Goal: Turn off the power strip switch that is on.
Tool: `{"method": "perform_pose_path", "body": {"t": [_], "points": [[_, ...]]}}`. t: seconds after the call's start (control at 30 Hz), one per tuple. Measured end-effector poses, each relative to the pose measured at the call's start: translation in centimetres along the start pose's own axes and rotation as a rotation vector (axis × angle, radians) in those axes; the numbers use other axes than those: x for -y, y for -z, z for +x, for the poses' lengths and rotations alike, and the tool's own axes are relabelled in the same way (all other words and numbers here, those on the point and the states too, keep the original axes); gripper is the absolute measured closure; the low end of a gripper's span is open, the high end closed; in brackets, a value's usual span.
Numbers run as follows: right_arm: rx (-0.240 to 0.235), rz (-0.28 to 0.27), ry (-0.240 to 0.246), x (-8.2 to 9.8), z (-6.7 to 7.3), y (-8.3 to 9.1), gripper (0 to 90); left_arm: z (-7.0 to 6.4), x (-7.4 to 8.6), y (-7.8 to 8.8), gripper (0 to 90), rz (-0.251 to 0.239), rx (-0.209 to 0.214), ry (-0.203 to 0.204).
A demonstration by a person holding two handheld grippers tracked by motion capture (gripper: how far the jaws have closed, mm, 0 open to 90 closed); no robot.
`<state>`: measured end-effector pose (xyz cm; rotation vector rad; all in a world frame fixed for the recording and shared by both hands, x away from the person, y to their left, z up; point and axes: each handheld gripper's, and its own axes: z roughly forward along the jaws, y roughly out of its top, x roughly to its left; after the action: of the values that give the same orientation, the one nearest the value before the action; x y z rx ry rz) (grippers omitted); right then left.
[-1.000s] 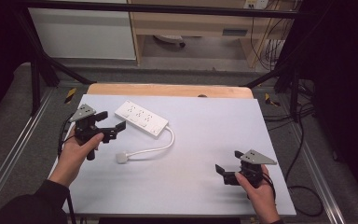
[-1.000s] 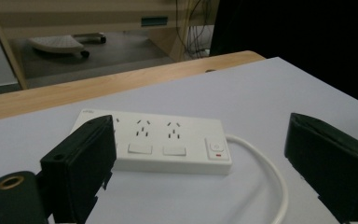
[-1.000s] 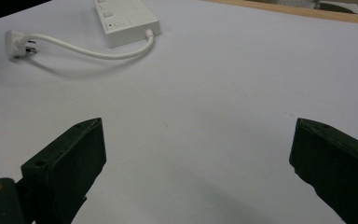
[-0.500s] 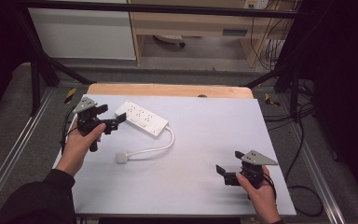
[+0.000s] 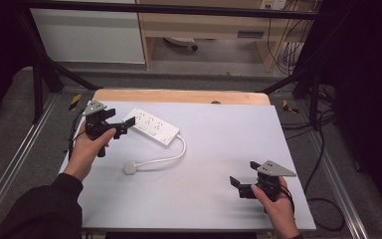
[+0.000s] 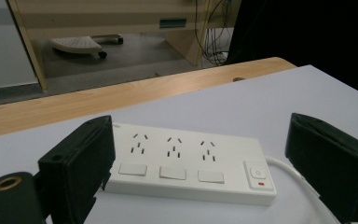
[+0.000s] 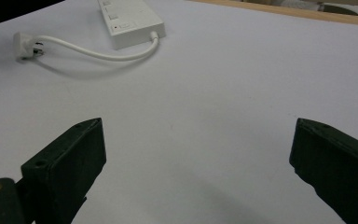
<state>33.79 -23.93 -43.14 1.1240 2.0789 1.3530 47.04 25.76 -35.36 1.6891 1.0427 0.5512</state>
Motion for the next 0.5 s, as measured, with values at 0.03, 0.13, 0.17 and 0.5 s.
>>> {"method": "perform_pose_path", "body": {"t": [0.03,0.13,0.17,0.5], "points": [[0.000,0.000,0.001,0.00,0.00,0.01,4.1,0.04,-0.04,-0.05,8.3,0.002,-0.001,-0.002],[-0.002,0.000,0.000,0.00,0.03,0.04,4.1,0.12,-0.21,-0.05,8.4,-0.010,-0.005,-0.001],[-0.002,0.000,0.000,0.00,0.03,0.04,4.1,0.18,-0.27,-0.07,8.4,-0.011,-0.006,-0.001],[-0.001,0.001,0.000,0.01,0.02,0.03,4.1,0.96,-0.30,-0.68,8.7,-0.019,-0.036,-0.003]]}}
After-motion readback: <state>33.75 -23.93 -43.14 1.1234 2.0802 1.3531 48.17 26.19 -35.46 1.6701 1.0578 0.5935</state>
